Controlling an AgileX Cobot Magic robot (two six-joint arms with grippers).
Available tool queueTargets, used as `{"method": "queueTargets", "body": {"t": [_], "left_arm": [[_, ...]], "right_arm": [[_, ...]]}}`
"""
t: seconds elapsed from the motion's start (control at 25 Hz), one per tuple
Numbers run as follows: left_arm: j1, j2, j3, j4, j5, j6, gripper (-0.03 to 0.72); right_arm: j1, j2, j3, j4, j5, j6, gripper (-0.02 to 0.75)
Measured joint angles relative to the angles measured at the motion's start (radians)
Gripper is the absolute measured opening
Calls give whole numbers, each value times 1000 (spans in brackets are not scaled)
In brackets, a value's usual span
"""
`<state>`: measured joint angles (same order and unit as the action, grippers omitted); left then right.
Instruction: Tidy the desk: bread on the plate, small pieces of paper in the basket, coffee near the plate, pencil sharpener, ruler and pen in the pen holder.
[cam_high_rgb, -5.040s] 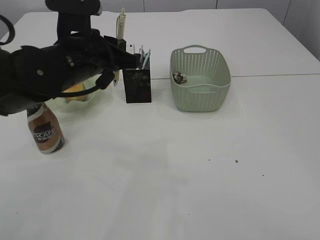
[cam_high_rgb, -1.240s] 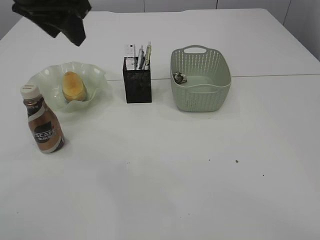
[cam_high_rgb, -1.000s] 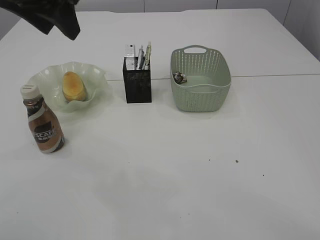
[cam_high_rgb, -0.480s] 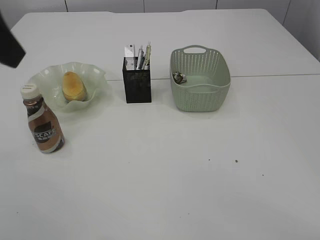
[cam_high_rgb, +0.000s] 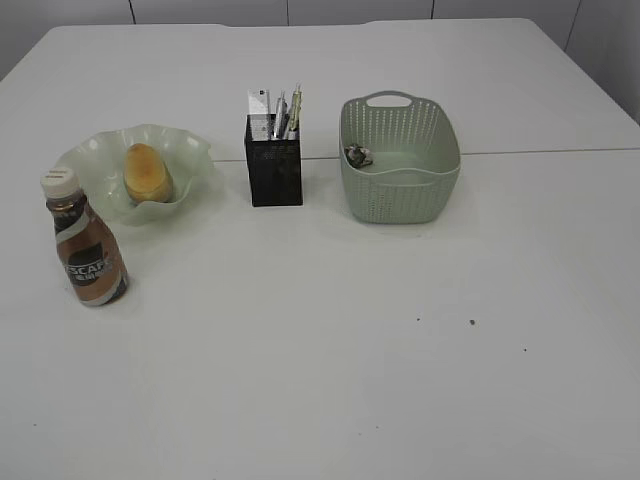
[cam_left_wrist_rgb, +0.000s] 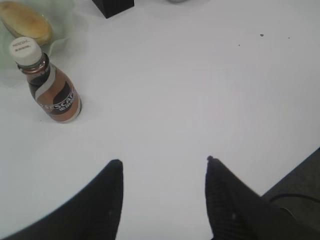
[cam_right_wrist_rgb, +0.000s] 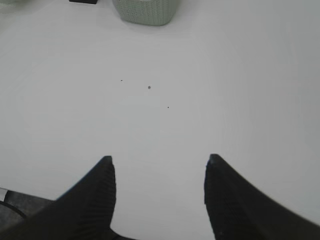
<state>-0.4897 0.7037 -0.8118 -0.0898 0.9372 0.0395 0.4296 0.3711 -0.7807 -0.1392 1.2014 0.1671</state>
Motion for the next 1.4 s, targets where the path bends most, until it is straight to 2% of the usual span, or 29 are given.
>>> {"method": "queueTargets", "body": {"t": [0.16, 0.36, 0.6, 0.8, 1.0, 1.12, 1.28, 1.4], "left_arm": [[0, -185, 179, 33, -71, 17, 418], [0, -345, 301, 47, -77, 19, 480], [0, -454, 308, 50, -88, 21, 490], [0, -514, 308, -26, -88, 21, 490], [0, -532, 306, -39, -64, 25, 491], [0, -532, 287, -39, -22, 27, 491], [0, -536, 272, -35, 132, 56, 491], [0, -556, 278, -42, 144, 69, 489]], "right_arm": [[0, -114, 82, 39, 0, -69, 418], [0, -184, 144, 131, 0, -144, 418], [0, -233, 210, 173, -8, -219, 419], [0, -365, 230, 191, -66, -260, 419], [0, -389, 236, 191, -44, -262, 419], [0, -389, 248, 191, -42, -263, 419], [0, -389, 282, 193, -40, -264, 419], [0, -389, 282, 197, -40, -264, 419]]}}
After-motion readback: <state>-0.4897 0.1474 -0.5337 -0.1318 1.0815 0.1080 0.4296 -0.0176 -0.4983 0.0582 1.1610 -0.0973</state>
